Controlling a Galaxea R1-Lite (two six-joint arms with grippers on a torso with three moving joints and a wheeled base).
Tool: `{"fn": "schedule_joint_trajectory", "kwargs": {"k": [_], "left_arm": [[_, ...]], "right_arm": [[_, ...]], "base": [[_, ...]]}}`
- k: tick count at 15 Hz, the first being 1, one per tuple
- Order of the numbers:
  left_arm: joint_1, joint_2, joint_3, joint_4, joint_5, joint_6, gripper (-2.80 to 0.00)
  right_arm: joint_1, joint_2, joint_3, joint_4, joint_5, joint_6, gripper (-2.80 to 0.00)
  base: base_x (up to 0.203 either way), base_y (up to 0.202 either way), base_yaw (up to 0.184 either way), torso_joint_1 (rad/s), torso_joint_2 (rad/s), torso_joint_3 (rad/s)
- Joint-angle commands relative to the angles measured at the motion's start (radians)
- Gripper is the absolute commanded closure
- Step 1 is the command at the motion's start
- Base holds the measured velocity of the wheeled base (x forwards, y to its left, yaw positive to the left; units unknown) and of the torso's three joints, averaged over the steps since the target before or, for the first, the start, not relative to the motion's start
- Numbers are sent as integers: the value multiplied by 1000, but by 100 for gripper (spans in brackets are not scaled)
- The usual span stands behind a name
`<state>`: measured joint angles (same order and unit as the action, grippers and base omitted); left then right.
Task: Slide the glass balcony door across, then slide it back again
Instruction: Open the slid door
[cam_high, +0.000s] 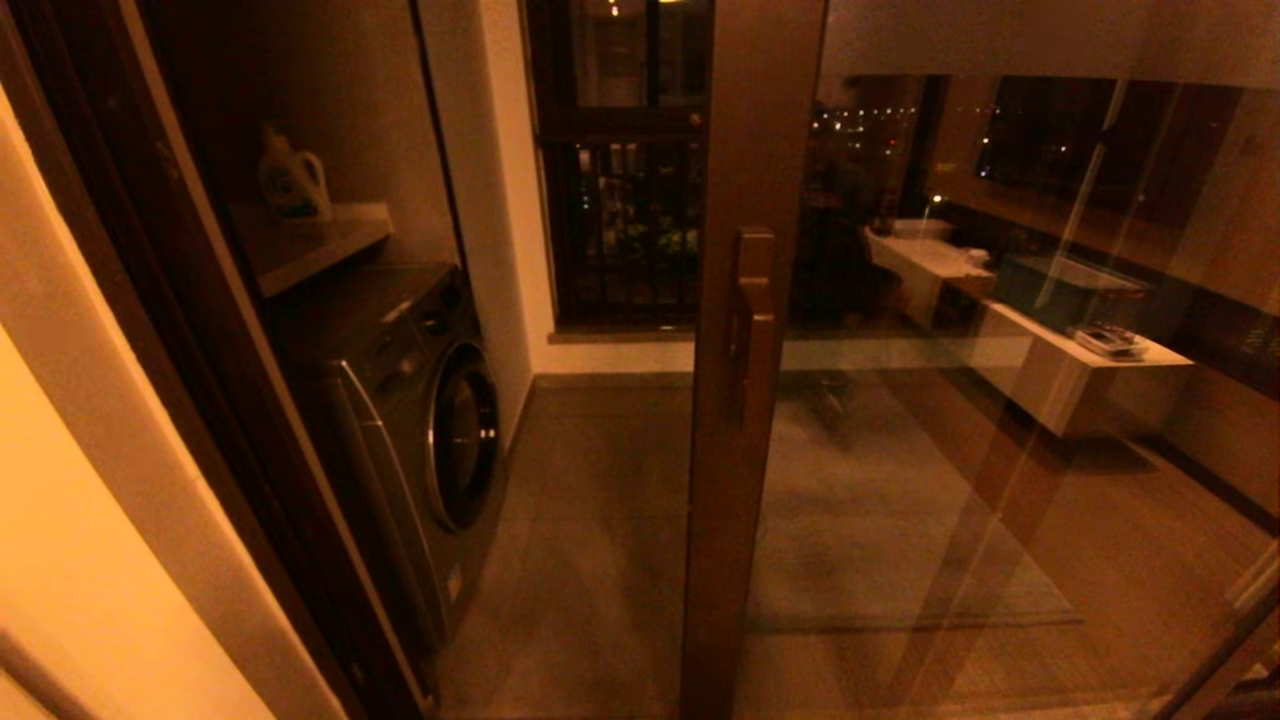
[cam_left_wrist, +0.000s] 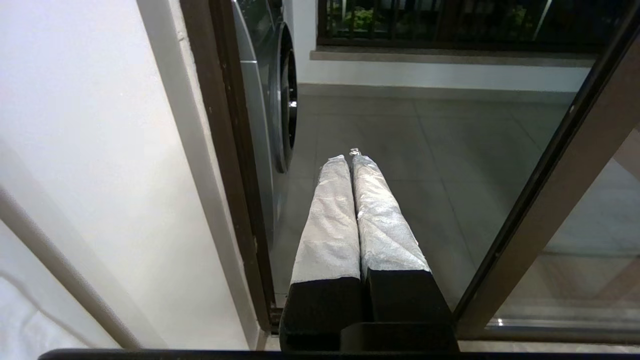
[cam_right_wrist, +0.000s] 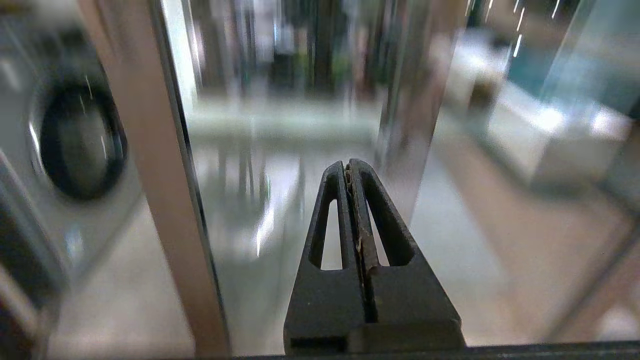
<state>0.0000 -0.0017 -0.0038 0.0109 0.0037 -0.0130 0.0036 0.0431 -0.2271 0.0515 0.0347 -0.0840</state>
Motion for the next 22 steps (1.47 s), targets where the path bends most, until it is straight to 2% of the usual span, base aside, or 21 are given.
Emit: {"fn": "schedule_joint_trajectory", "kwargs": {"k": [1,4,7,9,10,11,12,13,15,19,20,22], "left_arm": [[0,2,-1,0,1,-1,0],[0,2,0,0,1,-1,0],[0,2,0,0,1,-1,0],[0,2,0,0,0,-1,0],[0,2,1,0,0,-1,0],[0,2,-1,0,0,-1,0],[0,2,1,0,1,-1,0],[0,2,1,0,0,-1,0],[0,2,-1,0,-1,-1,0],[0,2,1,0,1,-1,0],[0,2,0,0,1,-1,0],[0,2,0,0,0,-1,0]], "right_arm": [[-6,173,-201,9,3,0,0],[-25,431,-443,24,10,2,0],[-23,643,-491,33,78,-8,0],[39,812,-506,17,87,5,0],[100,892,-521,-12,55,8,0],[202,956,-542,-54,-13,11,0],[318,1026,-569,-104,-111,12,0],[395,1110,-602,-159,-189,12,0],[469,1212,-696,-229,-286,10,0],[729,1269,-760,-226,-327,5,0],[782,1304,-767,-220,-333,17,0],[883,1362,-771,-214,-349,94,0]], "base": [[0,0,0,0,0,0],[0,0,0,0,0,0],[0,0,0,0,0,0],[0,0,0,0,0,0],[0,0,0,0,0,0],[0,0,0,0,0,0],[0,0,0,0,0,0],[0,0,0,0,0,0],[0,0,0,0,0,0],[0,0,0,0,0,0],[0,0,0,0,0,0],[0,0,0,0,0,0]]}}
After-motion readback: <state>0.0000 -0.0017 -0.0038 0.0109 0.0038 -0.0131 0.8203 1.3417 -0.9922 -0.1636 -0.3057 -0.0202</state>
